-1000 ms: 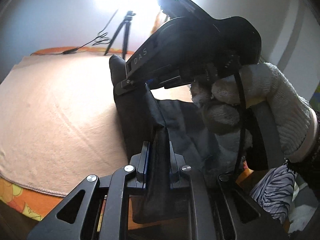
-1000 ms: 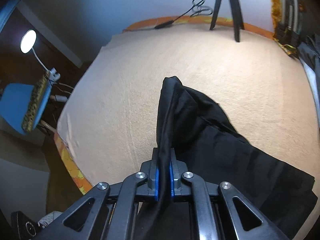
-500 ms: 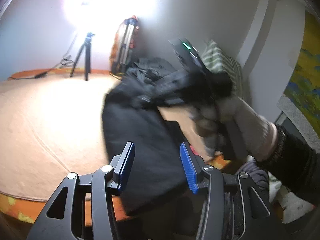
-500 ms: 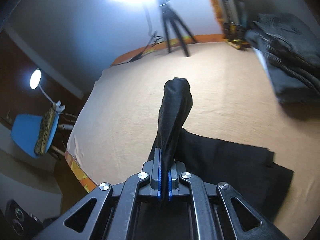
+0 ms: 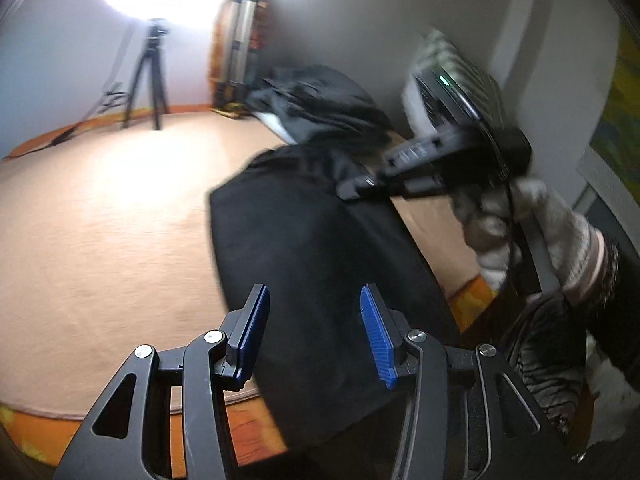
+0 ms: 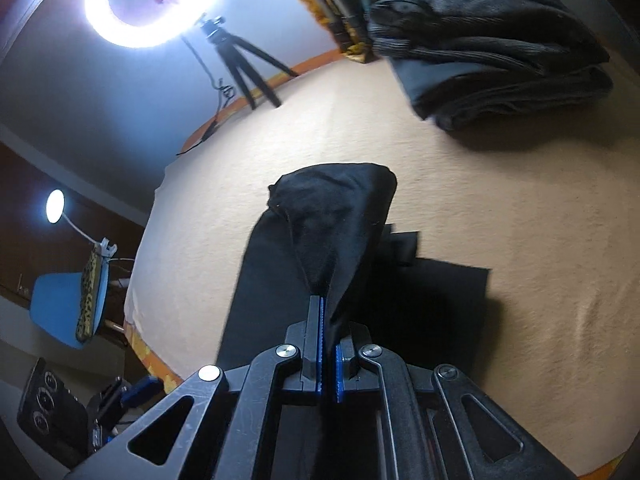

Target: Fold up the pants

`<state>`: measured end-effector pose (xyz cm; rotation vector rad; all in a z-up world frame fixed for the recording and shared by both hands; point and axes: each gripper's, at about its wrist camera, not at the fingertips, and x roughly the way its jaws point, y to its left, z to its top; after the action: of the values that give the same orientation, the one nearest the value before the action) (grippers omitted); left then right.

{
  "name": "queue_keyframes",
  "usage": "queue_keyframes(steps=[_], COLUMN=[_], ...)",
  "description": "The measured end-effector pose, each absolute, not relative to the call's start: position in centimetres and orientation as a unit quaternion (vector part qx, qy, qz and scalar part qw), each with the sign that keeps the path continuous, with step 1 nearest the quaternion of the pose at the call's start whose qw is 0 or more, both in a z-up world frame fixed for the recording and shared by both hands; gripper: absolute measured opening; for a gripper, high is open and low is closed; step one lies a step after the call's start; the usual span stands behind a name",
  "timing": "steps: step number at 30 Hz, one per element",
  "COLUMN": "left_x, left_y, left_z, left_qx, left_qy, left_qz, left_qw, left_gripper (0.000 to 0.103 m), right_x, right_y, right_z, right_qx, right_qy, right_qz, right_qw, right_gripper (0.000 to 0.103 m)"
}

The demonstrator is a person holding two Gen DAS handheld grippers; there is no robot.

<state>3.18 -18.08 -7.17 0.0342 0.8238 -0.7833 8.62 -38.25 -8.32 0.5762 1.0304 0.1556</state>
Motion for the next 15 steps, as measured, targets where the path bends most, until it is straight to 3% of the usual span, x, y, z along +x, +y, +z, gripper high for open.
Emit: queue_keyframes(steps=[15], left_x=[0.3], left_y=[-22.0], left_z=[-11.0], left_qx=[0.054], left_qy=[0.423], left_qz=[-0.415], left_qw=[0.803], left_gripper=[0.046], right_x=[8.0], right_y=[-41.4], right_z=[-11.7], right_qx=[0.251], right_qy=[0.497], right_qz=[0.042], right_qw=[0.829], right_gripper=[0.003])
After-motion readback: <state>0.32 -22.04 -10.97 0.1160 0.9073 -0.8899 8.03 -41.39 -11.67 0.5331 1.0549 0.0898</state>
